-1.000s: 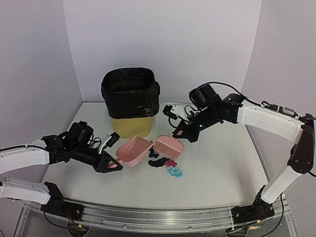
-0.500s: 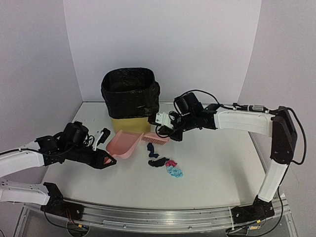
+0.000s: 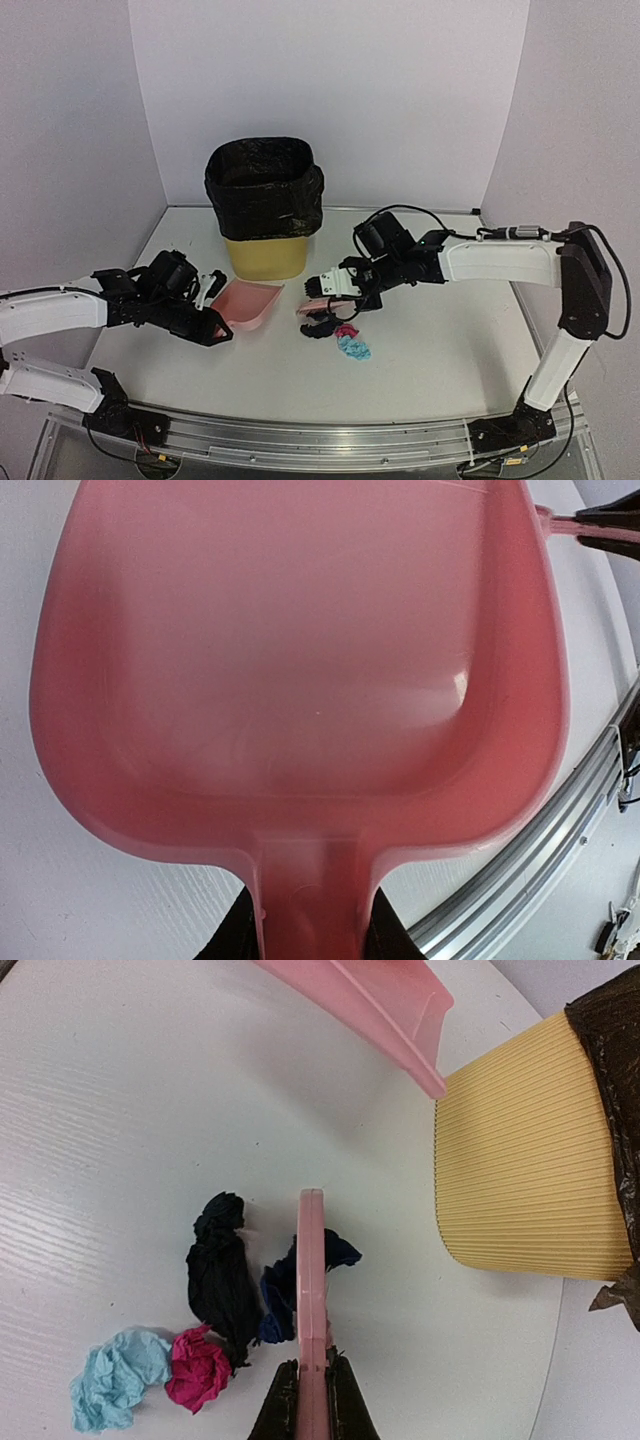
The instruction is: Sweep away the paper scraps from the table
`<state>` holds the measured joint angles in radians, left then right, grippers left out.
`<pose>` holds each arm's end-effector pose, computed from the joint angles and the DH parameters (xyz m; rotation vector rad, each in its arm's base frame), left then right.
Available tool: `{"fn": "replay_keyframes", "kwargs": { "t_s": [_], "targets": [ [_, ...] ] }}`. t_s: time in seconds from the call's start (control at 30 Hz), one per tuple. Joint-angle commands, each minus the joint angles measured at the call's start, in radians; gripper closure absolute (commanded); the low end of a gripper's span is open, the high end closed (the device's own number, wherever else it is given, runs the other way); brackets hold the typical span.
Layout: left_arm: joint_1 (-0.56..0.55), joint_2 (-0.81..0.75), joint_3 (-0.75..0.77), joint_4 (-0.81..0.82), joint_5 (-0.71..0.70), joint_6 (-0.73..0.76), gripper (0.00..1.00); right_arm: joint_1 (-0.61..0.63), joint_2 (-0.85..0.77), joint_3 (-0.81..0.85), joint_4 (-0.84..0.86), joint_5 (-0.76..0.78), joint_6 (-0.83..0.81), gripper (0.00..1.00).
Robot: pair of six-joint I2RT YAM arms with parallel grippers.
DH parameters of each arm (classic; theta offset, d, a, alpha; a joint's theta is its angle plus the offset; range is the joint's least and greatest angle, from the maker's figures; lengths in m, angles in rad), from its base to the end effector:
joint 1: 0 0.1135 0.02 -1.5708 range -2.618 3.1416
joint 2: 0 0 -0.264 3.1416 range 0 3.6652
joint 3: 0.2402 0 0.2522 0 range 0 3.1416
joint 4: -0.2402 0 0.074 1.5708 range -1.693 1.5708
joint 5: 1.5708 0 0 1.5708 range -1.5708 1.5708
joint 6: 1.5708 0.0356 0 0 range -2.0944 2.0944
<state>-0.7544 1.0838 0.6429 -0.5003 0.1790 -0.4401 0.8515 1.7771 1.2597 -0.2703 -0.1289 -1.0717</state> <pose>0.1471 -0.1469 0.2084 0.4889 2.5926 -0.6786 0.2560 0.2992 0.2254 -1.9629 1.2932 0.0441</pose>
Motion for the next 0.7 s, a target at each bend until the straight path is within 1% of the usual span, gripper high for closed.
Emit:
{"fn": "replay_keyframes", "kwargs": {
  "t_s": [0.0,0.07,0.17,0.3,0.4,0.5,0.57,0.67],
  "targets": [
    [-0.003,0.053,0.063,-0.002,-0.048,0.043,1.00,0.006,-0.136,-0.068,-0.099,0.022,-0.006,1.00],
    [-0.004,0.086,0.073,0.013,-0.052,0.052,1.00,0.005,-0.185,-0.092,-0.100,0.016,0.011,1.00],
    [-0.004,0.157,0.102,0.047,-0.030,0.077,1.00,0.006,-0.252,-0.093,-0.095,0.010,0.077,1.00],
    [-0.024,0.305,0.197,-0.014,-0.041,0.160,1.00,0.006,-0.328,-0.060,-0.089,0.091,0.243,1.00],
    [-0.049,0.365,0.273,-0.034,-0.079,0.233,1.00,0.004,-0.394,-0.085,-0.090,0.194,0.405,1.00],
    [-0.052,0.379,0.324,-0.044,-0.082,0.307,1.00,0.004,-0.462,-0.151,-0.091,0.317,0.605,1.00],
    [-0.053,0.380,0.347,-0.088,-0.101,0.358,1.00,0.004,-0.520,-0.213,-0.098,0.360,0.715,1.00],
    [-0.053,0.393,0.383,-0.185,-0.195,0.436,1.00,0.003,-0.610,-0.248,-0.172,0.440,0.983,1.00]
  ]
}}
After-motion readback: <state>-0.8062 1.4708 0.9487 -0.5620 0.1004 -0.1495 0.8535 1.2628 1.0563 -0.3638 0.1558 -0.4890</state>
